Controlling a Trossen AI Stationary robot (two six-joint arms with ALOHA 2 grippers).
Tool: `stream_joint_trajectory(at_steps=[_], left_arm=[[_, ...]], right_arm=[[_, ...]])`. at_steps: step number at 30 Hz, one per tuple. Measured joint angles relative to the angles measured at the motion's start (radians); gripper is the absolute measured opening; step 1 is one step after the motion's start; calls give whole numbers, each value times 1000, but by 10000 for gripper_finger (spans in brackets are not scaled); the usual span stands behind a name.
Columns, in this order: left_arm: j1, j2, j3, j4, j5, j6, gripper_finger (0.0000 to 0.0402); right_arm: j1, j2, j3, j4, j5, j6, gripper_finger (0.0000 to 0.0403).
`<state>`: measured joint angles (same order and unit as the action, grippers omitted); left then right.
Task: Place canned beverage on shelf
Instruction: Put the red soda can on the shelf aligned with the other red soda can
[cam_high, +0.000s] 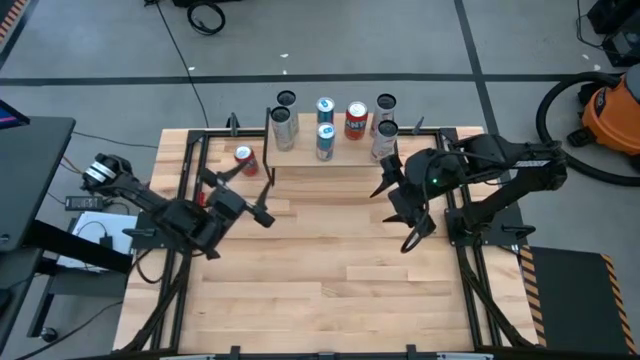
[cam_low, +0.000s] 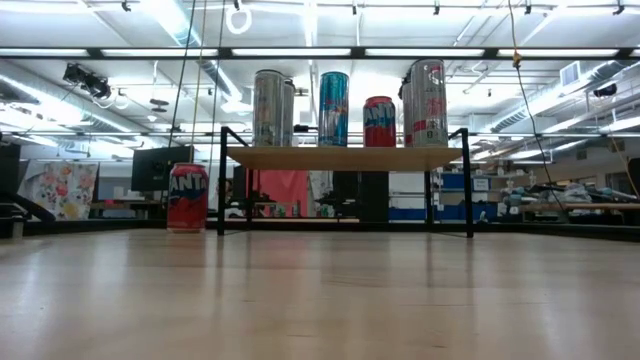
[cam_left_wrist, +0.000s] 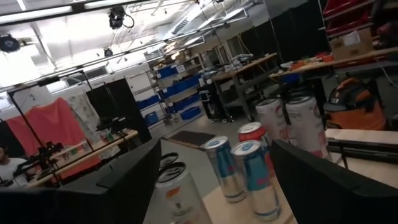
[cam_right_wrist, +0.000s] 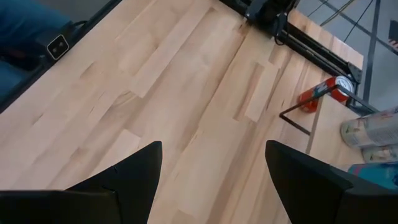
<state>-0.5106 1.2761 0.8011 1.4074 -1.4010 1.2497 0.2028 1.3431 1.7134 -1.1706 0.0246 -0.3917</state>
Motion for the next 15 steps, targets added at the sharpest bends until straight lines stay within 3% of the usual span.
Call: stream_joint_trajectory(at_steps=[7,15], left_arm=[[5,-111,-108,-39,-16,-7,314],[70,-268,-156,-255,-24,-53,314]], right_arm=[[0,7,0,2,33,101,295],[0,15,0,2,150,303,295]])
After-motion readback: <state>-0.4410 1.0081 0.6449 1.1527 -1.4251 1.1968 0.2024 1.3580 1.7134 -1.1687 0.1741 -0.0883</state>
